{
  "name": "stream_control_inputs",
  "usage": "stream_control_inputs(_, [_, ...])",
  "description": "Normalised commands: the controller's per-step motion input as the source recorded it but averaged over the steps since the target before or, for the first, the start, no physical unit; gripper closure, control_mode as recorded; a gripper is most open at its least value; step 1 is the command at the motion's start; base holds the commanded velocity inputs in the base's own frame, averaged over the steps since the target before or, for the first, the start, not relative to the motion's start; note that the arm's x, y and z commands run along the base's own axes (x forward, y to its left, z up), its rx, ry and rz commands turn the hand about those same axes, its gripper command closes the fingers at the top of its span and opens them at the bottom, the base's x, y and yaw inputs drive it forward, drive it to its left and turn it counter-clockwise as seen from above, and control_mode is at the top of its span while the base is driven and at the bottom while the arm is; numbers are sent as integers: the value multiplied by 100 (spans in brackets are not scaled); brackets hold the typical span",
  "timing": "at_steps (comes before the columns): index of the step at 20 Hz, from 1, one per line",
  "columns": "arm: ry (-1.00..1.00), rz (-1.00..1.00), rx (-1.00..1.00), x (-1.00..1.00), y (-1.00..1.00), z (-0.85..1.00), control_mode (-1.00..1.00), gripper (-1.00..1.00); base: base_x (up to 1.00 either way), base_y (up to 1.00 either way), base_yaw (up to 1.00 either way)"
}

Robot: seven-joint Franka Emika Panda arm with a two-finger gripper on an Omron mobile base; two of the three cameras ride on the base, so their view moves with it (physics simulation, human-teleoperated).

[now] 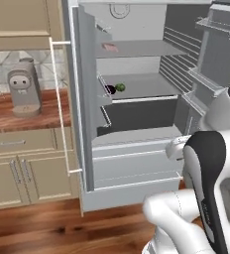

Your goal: Gather the avocado and eggplant from the fridge and place them on a tray on the dining counter. Then gather the steak and chicken drumstick from the fridge and place them on the other tray.

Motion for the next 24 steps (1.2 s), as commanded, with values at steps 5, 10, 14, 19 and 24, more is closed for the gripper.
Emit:
stream_control_inputs(5, [0, 0, 0, 0, 0, 0, 100, -100, 47, -45, 13])
stream_control_inputs(10, [0, 0, 0, 0, 0, 0, 100, -100, 37, -51, 1])
stream_control_inputs(14, [0, 0, 0, 0, 0, 0, 100, -100, 53, -19, -3])
stream_control_inputs(19, [0, 0, 0, 0, 0, 0, 100, -100, 60, 0, -13])
stream_control_inputs(24, [0, 0, 0, 0, 0, 0, 100, -100, 46, 0, -16])
